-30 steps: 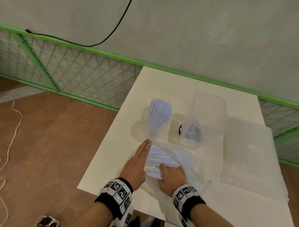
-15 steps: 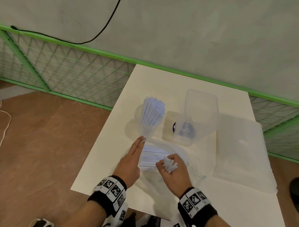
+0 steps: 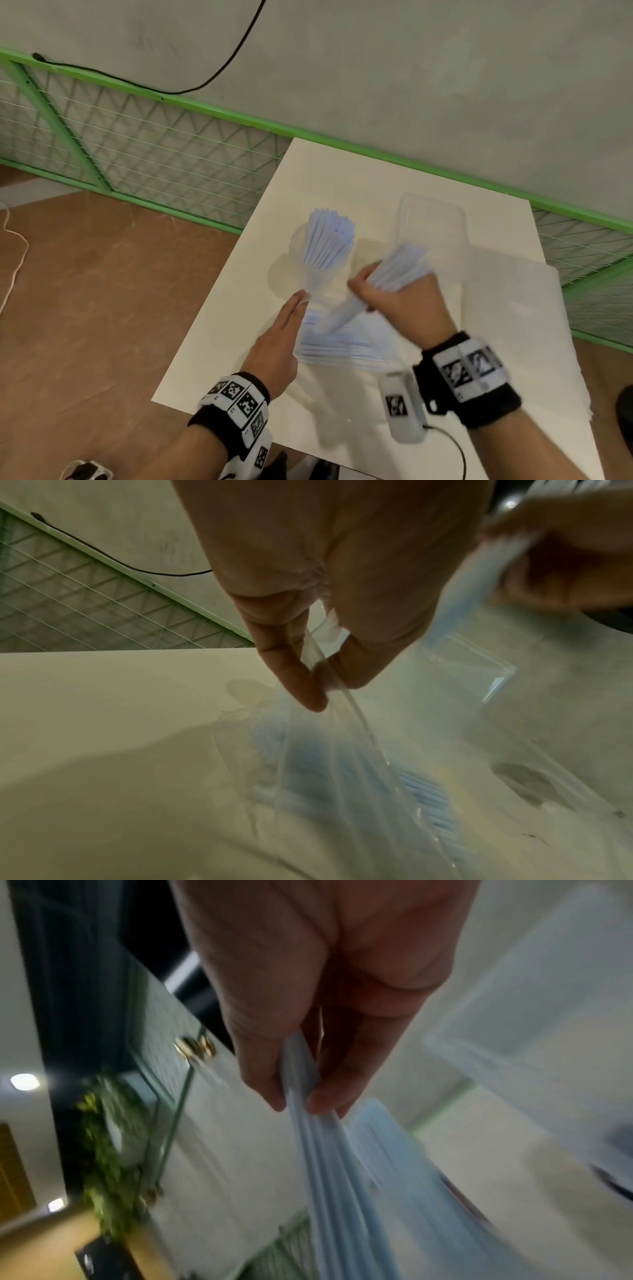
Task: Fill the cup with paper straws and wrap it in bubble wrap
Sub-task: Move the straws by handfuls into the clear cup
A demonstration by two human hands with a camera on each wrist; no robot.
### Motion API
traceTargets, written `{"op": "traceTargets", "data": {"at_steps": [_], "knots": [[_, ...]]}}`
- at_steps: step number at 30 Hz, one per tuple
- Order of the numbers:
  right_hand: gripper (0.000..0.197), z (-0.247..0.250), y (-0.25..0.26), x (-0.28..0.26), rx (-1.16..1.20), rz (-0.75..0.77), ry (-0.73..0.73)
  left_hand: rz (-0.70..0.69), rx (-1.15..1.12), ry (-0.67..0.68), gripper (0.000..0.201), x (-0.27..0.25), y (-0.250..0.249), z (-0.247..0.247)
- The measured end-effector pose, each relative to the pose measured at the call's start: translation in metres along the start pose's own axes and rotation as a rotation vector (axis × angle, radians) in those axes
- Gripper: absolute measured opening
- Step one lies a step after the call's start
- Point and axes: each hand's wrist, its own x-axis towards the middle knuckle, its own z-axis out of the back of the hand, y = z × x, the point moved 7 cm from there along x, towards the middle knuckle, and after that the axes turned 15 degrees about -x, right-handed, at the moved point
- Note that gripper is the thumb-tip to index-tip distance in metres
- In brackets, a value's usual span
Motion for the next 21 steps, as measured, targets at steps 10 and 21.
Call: {"op": "traceTargets", "data": {"at_steps": [10,21], "knots": [[0.013,0.000,0.049,0.102,-0.198,0.117,-0.060,-0.007,-0.014,0.031,0.102,-0.002,-0.003,-0.001],[0.093,-0.026,0.008,0.103,-0.213,0.132,-0.190,-0.002,0.036,0.029,0.101,-0.003,-0.002,-0.001]]}}
